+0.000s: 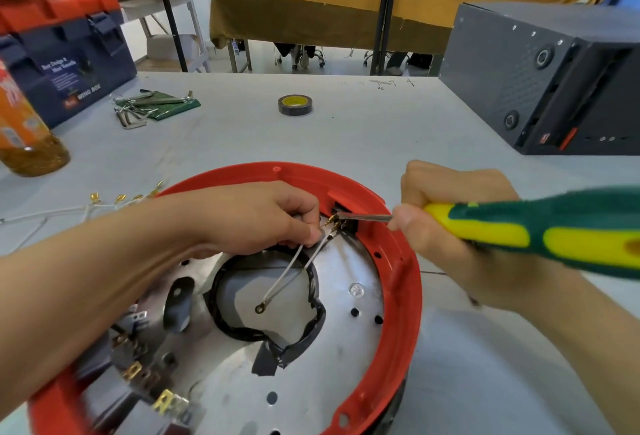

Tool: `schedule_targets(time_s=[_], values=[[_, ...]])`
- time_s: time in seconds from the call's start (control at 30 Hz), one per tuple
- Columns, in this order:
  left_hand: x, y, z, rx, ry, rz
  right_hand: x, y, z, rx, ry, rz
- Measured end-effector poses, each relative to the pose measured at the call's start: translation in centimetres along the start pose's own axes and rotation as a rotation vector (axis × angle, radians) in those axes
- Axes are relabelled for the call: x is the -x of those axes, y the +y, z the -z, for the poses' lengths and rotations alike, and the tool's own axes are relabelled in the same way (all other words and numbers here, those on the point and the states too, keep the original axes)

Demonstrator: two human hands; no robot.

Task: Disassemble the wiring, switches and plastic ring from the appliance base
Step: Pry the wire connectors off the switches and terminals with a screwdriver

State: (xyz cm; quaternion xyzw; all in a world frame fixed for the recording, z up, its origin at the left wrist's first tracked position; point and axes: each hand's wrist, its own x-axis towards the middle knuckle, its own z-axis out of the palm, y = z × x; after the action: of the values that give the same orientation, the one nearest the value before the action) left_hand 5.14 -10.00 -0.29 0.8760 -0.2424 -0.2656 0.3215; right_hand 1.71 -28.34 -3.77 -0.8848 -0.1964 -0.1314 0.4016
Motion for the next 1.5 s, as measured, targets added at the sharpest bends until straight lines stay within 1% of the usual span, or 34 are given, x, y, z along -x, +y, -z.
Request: schedule_targets(time_s=[0.03, 0.07, 0.13, 0.33, 0.4, 0.67, 0.87, 1.03, 1.13, 1.17, 1.4, 1.5], values=[[0.0, 0.0, 0.0, 0.003, -0.003, 0.003, 0.3, 0.4, 1.1, 0.045, 0.128, 0.073], [0.0, 0.0, 0.0, 0.006, -0.004, 0.004, 0.7, 0.4, 2.1, 0.042, 0.170, 0.139], [0.0, 0.0, -0.1, 0.013, -0.006, 0.002, 0.9, 0.6, 3.4, -0.015, 0.115, 0.218], [-0.1, -0.1, -0.1, 0.028, -0.012, -0.006, 0.2, -1.1, 4.7, -0.192, 0.050, 0.137], [-0.1, -0.1, -0.1, 0.036, -0.014, -0.004, -0.1, -1.2, 4.9, -0.261, 0.027, 0.084], [0.0, -0.1, -0.1, 0.044, -0.039, -0.017, -1.7, -0.6, 4.9, -0.478, 0.020, -0.025], [0.2, 0.1, 0.1, 0.053, -0.061, -0.005, -1.3, -0.2, 5.0, -0.495, 0.012, -0.031], [0.4, 0.1, 0.2, 0.038, -0.077, -0.005, -0.6, 0.2, 4.4, -0.569, 0.082, -0.054], [0.4, 0.3, 0.2, 0.018, -0.050, 0.001, -0.3, -0.2, 3.6, -0.465, 0.080, -0.030], [0.4, 0.4, 0.1, 0.007, -0.038, 0.006, -0.3, -0.3, 3.5, -0.446, 0.101, -0.015], [0.7, 0.3, 0.4, 0.012, 0.008, -0.006, 0.3, -0.3, 4.5, -0.609, 0.296, -0.004], [0.7, 0.3, 0.6, 0.032, 0.026, -0.039, 0.9, -0.3, 4.8, -0.664, 0.348, -0.039]])
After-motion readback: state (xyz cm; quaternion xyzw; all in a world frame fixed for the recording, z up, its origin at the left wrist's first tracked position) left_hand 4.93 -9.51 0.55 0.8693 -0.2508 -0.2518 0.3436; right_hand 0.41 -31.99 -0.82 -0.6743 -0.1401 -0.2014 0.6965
